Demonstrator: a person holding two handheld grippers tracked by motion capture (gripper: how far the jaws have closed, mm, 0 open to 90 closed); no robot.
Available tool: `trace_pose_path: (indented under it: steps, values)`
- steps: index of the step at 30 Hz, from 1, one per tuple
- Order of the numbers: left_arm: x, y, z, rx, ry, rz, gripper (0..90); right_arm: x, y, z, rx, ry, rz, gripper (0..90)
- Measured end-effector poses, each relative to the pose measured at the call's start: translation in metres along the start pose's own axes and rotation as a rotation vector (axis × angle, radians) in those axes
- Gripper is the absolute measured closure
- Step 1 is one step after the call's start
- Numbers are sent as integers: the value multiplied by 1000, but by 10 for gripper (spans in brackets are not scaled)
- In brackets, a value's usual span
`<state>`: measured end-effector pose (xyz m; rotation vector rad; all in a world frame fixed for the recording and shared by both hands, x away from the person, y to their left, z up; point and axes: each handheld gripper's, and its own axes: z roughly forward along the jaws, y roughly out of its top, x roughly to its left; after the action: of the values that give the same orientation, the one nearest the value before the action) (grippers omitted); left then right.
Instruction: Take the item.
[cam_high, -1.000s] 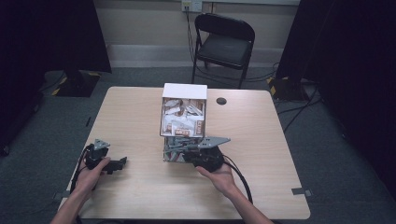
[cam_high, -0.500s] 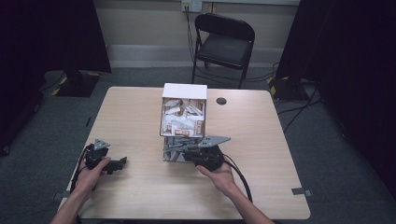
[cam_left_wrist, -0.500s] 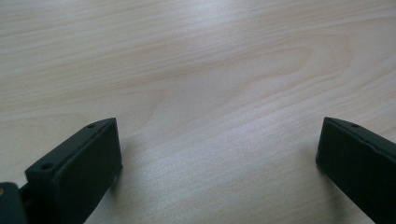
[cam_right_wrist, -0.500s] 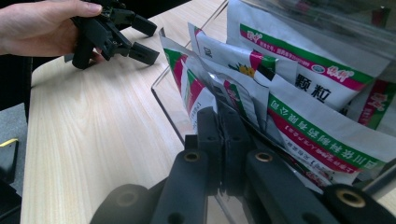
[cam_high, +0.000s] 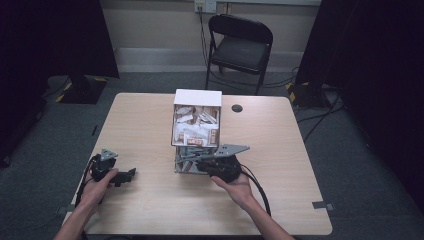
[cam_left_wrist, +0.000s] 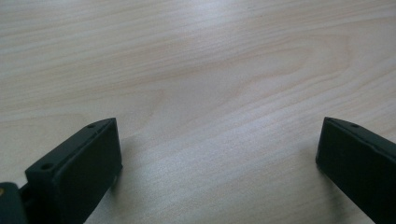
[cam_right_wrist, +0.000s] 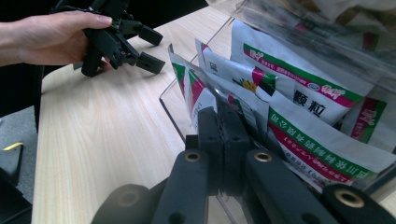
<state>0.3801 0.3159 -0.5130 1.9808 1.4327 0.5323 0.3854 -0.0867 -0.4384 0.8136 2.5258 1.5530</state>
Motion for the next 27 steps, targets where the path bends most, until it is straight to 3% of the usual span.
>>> trace_pose_path:
  steps: [27]
  values:
    - [0, 0, 0, 0, 0, 0, 0, 6, 10, -19, -59, 3, -14, 900]
